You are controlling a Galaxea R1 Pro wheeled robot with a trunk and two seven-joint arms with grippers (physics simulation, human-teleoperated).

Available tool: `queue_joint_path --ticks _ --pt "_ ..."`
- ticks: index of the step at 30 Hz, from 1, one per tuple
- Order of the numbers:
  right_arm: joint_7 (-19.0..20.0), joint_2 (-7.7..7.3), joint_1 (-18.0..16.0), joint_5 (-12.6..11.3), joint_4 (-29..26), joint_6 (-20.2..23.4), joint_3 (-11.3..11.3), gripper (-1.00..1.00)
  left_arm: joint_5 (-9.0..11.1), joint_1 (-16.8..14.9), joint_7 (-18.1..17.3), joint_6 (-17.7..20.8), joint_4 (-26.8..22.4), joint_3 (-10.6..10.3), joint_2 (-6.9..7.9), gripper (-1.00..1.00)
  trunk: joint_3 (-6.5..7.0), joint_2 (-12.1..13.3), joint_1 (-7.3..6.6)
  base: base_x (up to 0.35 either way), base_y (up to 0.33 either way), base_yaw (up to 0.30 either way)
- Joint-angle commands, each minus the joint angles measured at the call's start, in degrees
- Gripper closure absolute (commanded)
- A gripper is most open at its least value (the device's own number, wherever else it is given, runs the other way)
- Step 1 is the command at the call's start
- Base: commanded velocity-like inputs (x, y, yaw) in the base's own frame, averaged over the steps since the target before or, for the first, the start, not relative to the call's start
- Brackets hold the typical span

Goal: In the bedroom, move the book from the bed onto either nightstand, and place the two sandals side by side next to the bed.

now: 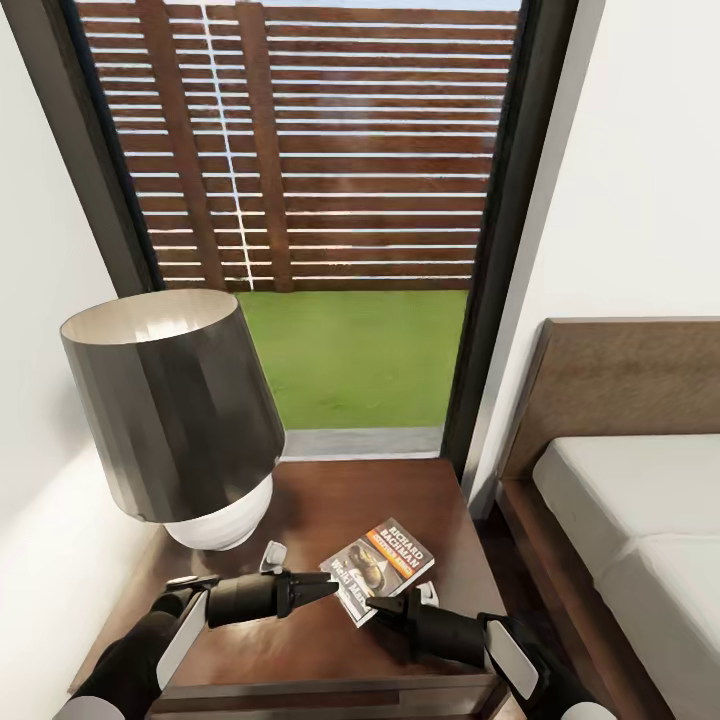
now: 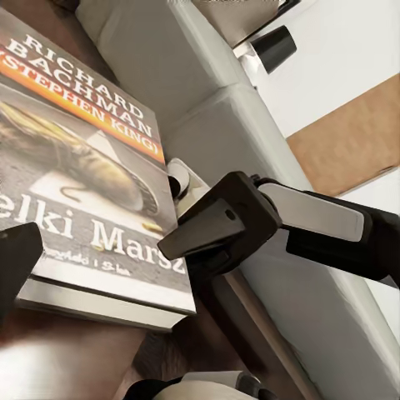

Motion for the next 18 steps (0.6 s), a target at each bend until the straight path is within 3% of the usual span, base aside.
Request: queue_joint_path --ticks 1,6,18 --pt "-0.81 -0.06 0.00 1.21 0.13 -1.08 0.31 1.00 0.51 -0.05 0.04 0.59 0.01 -0.23 0.03 -1.00 -0.06 -0.01 0.02 0.218 0.000 0.000" --pt "-0.82 -0.06 0.00 1.21 0.13 -1.08 0.31 1.00 0.51 -0.05 0.04 0.59 0.02 -0.23 0.06 -1.00 -0.06 -0.01 0.02 0.127 0.000 0.000" --pt "-0.81 -0.06 0.00 1.24 0.13 -1.08 0.31 1.00 0.51 -0.05 0.04 0.59 0.03 -0.23 0.04 -1.00 -0.06 -0.01 0.02 0.005 0.000 0.000"
